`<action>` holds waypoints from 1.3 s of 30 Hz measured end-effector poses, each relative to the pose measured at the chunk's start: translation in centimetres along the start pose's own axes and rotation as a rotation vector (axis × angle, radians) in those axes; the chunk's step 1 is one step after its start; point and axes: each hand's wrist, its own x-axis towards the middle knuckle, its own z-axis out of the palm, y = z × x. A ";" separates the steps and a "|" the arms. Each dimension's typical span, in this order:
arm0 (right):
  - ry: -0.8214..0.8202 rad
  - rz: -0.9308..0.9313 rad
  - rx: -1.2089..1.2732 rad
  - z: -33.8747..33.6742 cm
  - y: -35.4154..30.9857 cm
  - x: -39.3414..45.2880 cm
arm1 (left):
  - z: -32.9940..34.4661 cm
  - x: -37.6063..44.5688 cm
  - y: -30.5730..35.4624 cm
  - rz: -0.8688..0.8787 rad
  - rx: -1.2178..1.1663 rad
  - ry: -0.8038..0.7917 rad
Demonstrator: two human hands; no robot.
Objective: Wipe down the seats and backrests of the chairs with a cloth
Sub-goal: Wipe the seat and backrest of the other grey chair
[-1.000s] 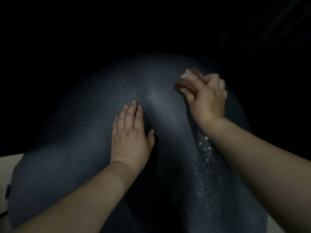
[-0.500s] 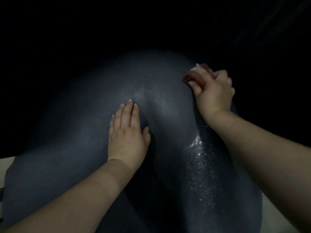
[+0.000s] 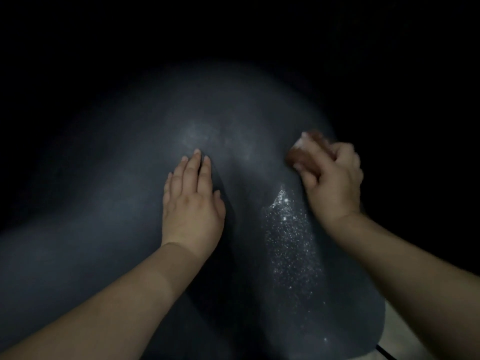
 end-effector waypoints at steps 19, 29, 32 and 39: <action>-0.088 -0.038 0.062 -0.3 0.4 -10.4 | 1.2 -2.2 0.8 0.063 0.024 -0.007; 0.187 0.415 0.054 -0.1 -0.3 -10.7 | 1.1 -2.5 0.6 0.208 0.090 -0.035; 0.105 0.326 0.013 -0.9 0.8 -12.4 | 0.8 -2.2 0.2 0.252 0.111 -0.047; 0.210 0.527 0.003 -0.8 1.5 -16.3 | 0.7 -1.9 -0.5 0.318 0.143 -0.055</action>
